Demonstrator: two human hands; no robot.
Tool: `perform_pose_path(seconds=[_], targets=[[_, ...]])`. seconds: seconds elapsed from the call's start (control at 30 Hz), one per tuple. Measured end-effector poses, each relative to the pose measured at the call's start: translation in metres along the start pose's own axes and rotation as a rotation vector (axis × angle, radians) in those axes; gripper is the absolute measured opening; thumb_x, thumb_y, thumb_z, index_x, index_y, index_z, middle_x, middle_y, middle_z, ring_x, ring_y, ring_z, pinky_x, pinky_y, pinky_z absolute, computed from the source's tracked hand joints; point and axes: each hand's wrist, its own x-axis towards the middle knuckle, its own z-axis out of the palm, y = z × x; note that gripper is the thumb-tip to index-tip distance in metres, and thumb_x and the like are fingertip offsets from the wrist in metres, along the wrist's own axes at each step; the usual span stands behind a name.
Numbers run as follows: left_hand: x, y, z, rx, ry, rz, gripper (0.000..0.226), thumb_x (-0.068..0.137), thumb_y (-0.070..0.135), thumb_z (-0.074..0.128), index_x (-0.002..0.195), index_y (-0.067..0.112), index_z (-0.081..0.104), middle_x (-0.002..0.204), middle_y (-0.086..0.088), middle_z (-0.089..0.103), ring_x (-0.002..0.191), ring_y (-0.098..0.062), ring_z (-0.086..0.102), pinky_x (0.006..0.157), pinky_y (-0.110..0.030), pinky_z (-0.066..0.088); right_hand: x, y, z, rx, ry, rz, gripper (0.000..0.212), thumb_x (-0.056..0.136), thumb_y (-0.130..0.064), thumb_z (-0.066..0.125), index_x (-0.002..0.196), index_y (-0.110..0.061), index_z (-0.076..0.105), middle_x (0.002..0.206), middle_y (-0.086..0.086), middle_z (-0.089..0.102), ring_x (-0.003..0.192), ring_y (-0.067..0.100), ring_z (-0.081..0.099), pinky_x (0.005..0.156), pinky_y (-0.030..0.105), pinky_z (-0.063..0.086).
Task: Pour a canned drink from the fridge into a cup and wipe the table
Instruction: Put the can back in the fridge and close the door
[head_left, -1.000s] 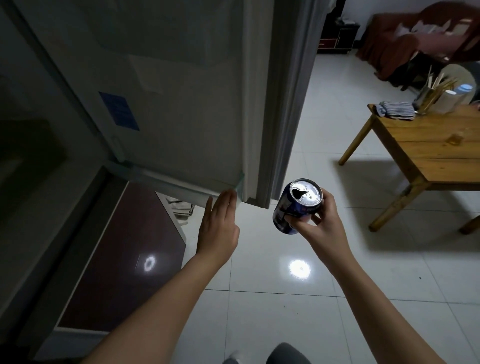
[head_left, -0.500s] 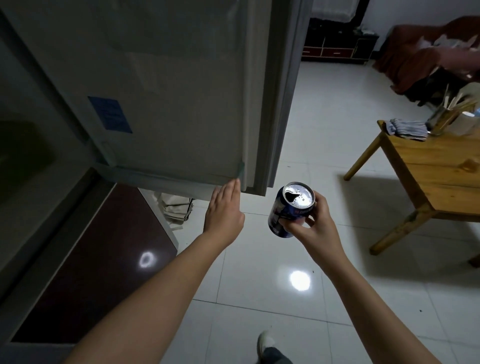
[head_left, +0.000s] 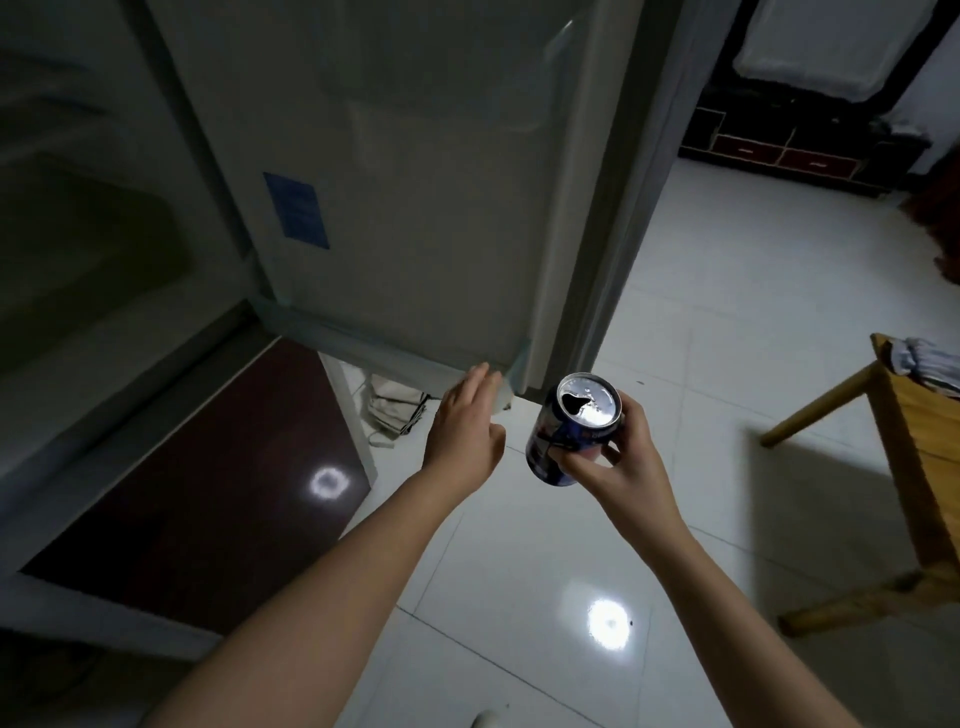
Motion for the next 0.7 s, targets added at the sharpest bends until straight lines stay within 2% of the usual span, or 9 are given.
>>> perform_pose_path(seconds=[0.1,0.17,0.27,0.33,0.4,0.5,0.57,0.7], targets=[[-0.012,-0.011,-0.003,-0.247,0.163,-0.146,0.047,0.088,0.001,0.047,0.134,0.010,0.044,0.144,-0.003,0.038,0.132,-0.020,0.036,0.108,-0.034,0.033,0.009,-0.002,0.013,0.014,-0.085,-0.021,0.066,0.074,-0.003,0.069,0.129,-0.022,0.038,0.117,-0.016,0.051,0.109,0.007,0.052,0.086,0.015,0.043],[-0.023,-0.023,-0.007,-0.409,0.229,-0.306,0.036,0.088,0.002,0.048,0.123,0.010,0.053,0.131,-0.005,0.051,0.120,-0.020,0.047,0.099,-0.034,0.041,0.015,-0.006,0.027,0.027,-0.159,-0.040,0.066,0.074,-0.002,0.069,0.128,-0.024,0.038,0.116,-0.017,0.052,0.108,0.003,0.053,0.084,0.016,0.044],[-0.041,-0.037,-0.020,-0.737,0.257,-0.532,0.023,0.090,0.001,0.043,0.103,0.012,0.060,0.100,-0.007,0.065,0.091,-0.021,0.060,0.073,-0.021,0.047,0.020,-0.012,0.054,0.055,-0.263,-0.074,0.066,0.073,-0.002,0.070,0.125,-0.029,0.039,0.112,-0.024,0.052,0.104,-0.009,0.052,0.085,0.015,0.044],[-0.055,-0.044,-0.034,-0.874,0.278,-0.645,0.026,0.093,0.003,0.037,0.087,0.016,0.059,0.082,-0.003,0.064,0.073,-0.019,0.060,0.061,-0.022,0.046,0.021,-0.019,0.074,0.062,-0.327,-0.108,0.066,0.072,-0.002,0.071,0.123,-0.029,0.040,0.111,-0.025,0.051,0.101,-0.013,0.051,0.087,0.014,0.044],[-0.072,-0.050,-0.051,-0.941,0.315,-0.715,0.030,0.094,0.006,0.035,0.082,0.019,0.059,0.074,-0.002,0.064,0.066,-0.017,0.061,0.063,-0.028,0.047,0.021,-0.027,0.095,0.077,-0.397,-0.132,0.066,0.070,-0.005,0.074,0.122,-0.029,0.040,0.110,-0.024,0.052,0.100,-0.014,0.052,0.087,0.015,0.044],[-0.098,-0.061,-0.075,-0.995,0.395,-0.785,0.031,0.094,0.007,0.033,0.080,0.015,0.059,0.067,0.000,0.065,0.059,-0.012,0.063,0.060,-0.026,0.049,0.015,-0.039,0.127,0.110,-0.503,-0.148,0.069,0.065,-0.021,0.073,0.125,-0.024,0.041,0.114,-0.019,0.054,0.105,-0.009,0.052,0.088,0.014,0.045],[-0.115,-0.070,-0.091,-1.024,0.459,-0.827,0.034,0.095,0.007,0.031,0.077,0.014,0.059,0.058,0.003,0.066,0.051,-0.008,0.062,0.059,-0.026,0.049,0.010,-0.047,0.147,0.131,-0.561,-0.163,0.072,0.066,-0.020,0.076,0.128,-0.023,0.039,0.116,-0.015,0.054,0.107,-0.009,0.051,0.088,0.013,0.045],[-0.146,-0.086,-0.120,-1.035,0.545,-0.875,0.032,0.096,0.010,0.033,0.079,0.013,0.060,0.073,-0.006,0.064,0.066,-0.018,0.060,0.076,-0.038,0.052,-0.001,-0.064,0.187,0.171,-0.667,-0.211,0.068,0.072,-0.007,0.075,0.126,-0.023,0.038,0.117,-0.015,0.054,0.105,-0.010,0.053,0.088,0.012,0.046]])
